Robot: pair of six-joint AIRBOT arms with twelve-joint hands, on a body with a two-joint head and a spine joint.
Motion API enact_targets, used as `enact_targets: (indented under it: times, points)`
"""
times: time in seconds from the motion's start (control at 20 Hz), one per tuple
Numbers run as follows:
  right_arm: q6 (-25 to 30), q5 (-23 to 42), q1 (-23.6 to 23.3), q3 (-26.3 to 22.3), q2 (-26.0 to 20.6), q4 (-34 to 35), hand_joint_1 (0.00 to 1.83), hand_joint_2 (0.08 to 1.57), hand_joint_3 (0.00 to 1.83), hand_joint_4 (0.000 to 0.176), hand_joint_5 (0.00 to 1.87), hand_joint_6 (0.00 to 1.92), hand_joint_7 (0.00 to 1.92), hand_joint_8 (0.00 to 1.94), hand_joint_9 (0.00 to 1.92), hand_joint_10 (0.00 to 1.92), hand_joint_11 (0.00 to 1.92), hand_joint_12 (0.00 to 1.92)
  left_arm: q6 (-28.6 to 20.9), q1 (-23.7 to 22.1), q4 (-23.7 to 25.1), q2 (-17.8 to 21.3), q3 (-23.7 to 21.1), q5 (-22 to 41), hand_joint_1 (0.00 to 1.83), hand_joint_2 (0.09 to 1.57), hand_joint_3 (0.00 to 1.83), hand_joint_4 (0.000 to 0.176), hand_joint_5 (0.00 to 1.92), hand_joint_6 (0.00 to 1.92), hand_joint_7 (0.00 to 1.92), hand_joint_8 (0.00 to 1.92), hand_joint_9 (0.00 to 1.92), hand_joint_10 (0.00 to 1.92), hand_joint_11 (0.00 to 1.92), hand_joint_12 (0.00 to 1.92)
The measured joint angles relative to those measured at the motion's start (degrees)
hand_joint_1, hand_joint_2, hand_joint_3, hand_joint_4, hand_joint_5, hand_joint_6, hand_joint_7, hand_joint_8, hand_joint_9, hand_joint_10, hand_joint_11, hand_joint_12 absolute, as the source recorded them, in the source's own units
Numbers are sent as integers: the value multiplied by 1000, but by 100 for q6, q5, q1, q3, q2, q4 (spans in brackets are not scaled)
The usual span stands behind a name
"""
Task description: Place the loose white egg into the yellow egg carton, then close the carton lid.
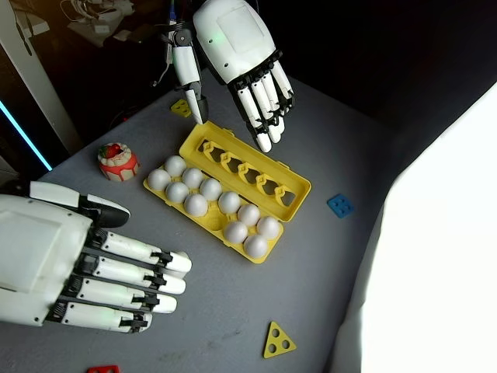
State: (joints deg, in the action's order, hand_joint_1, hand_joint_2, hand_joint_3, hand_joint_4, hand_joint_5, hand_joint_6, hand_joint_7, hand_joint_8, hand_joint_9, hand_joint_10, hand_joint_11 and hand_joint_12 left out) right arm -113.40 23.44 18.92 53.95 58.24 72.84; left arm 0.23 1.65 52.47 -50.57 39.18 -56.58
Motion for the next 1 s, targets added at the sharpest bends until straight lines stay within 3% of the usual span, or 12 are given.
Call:
enact_targets:
  times: [0.2,0.25,0.3,0.35,0.5,0.6,0.65,0.9,1.0]
  points:
    - [-160,144,131,297,498,109,474,1206,3,0,246,32,224,0,125,230,0,589,-33,-96,-28,2,-7,22,421,1255,0,48,139,12,199,0,314,26,0,1131]
    - [-197,170,136,363,603,109,472,1209,2,0,252,28,235,3,147,230,0,755,-24,-153,-15,0,-7,20,359,1276,3,50,100,3,174,0,281,12,0,1085]
    - [-225,190,153,426,706,140,460,1207,0,0,263,27,256,7,176,238,0,996,11,-201,-15,0,-2,24,393,1275,1,41,122,13,200,9,300,19,0,1146]
    - [-382,212,155,492,813,306,464,1204,0,0,265,23,259,4,181,238,0,1080,50,-214,15,0,0,37,365,1283,5,37,119,11,196,6,308,22,0,1173]
    - [-505,304,323,688,1067,476,556,1189,0,0,315,40,264,8,157,243,0,1189,151,-212,0,2,50,122,264,1287,5,55,159,22,210,6,322,29,0,1241]
    - [-605,350,350,787,1189,514,571,1204,1,0,408,84,279,7,153,247,0,1149,337,-212,7,2,107,262,267,1275,0,79,156,15,210,2,272,6,0,1073]
    - [-605,374,345,809,1233,494,572,1215,7,0,413,88,256,1,140,242,0,1150,452,-205,9,2,122,348,284,1273,0,82,148,9,207,1,274,7,0,1021]
    - [-610,402,337,990,1547,505,651,1214,4,0,443,121,171,0,75,218,0,1182,490,50,-409,2,142,645,308,1274,0,73,181,18,224,9,315,21,0,1062]
    - [-608,420,339,1043,1631,509,761,1173,0,0,434,125,149,0,71,218,0,1184,682,59,-398,13,79,728,287,1291,7,64,174,7,217,1,303,12,0,1064]
